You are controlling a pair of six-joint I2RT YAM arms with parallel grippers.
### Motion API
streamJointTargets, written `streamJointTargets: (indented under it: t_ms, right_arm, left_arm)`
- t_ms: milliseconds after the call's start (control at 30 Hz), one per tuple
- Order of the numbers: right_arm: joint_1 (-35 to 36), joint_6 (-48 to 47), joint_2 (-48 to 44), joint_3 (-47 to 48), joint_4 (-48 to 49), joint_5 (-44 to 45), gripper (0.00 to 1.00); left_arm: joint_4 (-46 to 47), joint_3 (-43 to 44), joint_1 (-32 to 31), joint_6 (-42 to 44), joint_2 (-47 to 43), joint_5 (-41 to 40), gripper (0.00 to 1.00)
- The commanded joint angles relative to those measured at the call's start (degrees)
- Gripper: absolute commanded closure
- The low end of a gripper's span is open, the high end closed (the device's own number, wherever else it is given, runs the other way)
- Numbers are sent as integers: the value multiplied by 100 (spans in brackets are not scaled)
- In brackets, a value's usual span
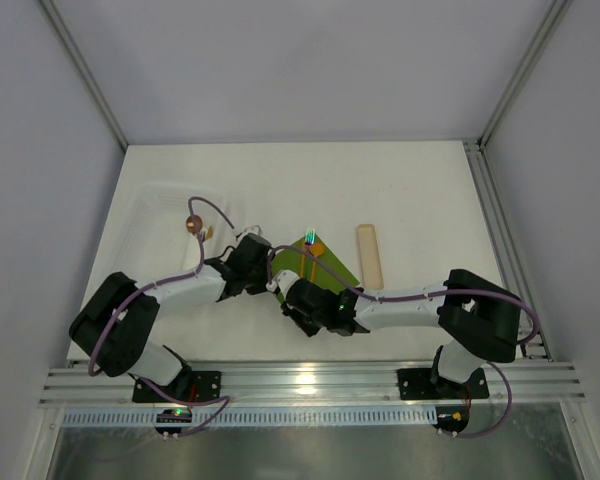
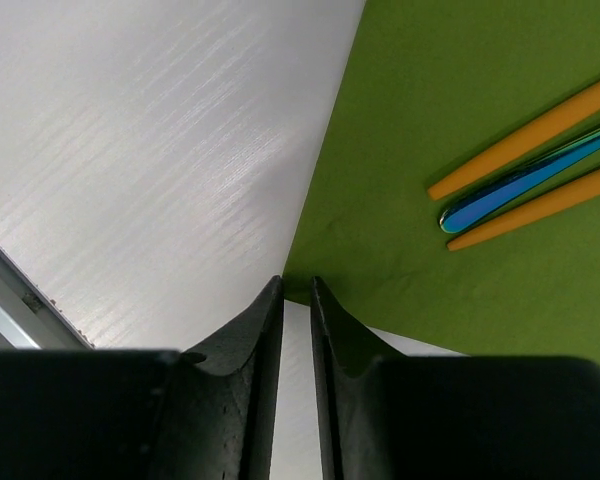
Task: Place the utensils on the paper napkin and roll it up
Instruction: Roll the napkin at the center of the board.
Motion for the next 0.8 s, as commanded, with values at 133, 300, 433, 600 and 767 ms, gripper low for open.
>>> streamJointTargets:
  t_ms: [133,300,433,600,767]
  right_arm:
    - [153,5,182,258,-241,264,74]
    - [276,5,322,381,-460,536,74]
    - [337,66,384,390,-496,651,74]
    - [346,110,393,381,-505,668,73]
    - [355,128,410,381,-549,756,74]
  left_arm:
    - [41,-64,-17,-47,-194,-151,100]
    - [49,-99,-17,-56,-220,-160,100]
    - [49,-116,-17,-47,-229,-177,100]
    - [76,-143,-17,-38,-202,-177,100]
    - [93,-152,-17,-47,-202,-168,100]
